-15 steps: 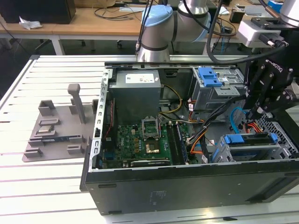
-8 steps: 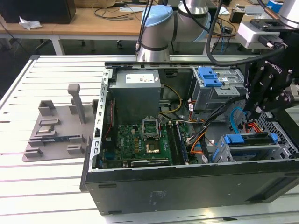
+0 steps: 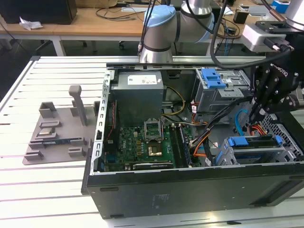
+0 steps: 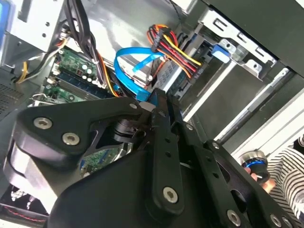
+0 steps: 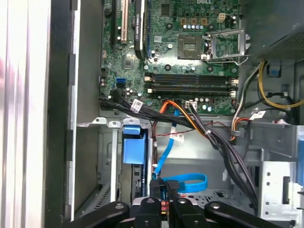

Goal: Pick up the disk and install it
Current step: 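Insert the second disk wire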

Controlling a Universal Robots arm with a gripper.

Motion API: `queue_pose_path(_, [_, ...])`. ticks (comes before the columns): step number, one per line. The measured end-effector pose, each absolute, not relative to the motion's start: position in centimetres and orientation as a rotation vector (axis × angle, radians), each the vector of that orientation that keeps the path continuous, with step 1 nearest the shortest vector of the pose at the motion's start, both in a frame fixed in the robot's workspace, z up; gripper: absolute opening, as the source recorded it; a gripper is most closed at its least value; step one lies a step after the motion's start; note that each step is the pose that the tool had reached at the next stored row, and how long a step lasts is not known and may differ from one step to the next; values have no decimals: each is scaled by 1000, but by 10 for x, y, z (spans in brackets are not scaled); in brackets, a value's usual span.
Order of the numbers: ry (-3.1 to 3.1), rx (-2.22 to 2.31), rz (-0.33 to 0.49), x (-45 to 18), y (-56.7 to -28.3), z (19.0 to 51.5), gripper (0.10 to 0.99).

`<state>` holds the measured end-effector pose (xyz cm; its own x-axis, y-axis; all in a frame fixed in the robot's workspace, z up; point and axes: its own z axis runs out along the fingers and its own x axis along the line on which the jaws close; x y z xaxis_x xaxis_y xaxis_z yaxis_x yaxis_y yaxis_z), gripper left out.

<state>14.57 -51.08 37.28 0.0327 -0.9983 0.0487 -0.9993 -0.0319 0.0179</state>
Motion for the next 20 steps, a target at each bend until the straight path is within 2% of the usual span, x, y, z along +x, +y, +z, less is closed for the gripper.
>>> queue_pose_path(11, [-2148, 2226, 37, 153, -526, 348, 161])
queue_pose_path(20, [-2148, 2226, 37, 161, -529, 344, 161])
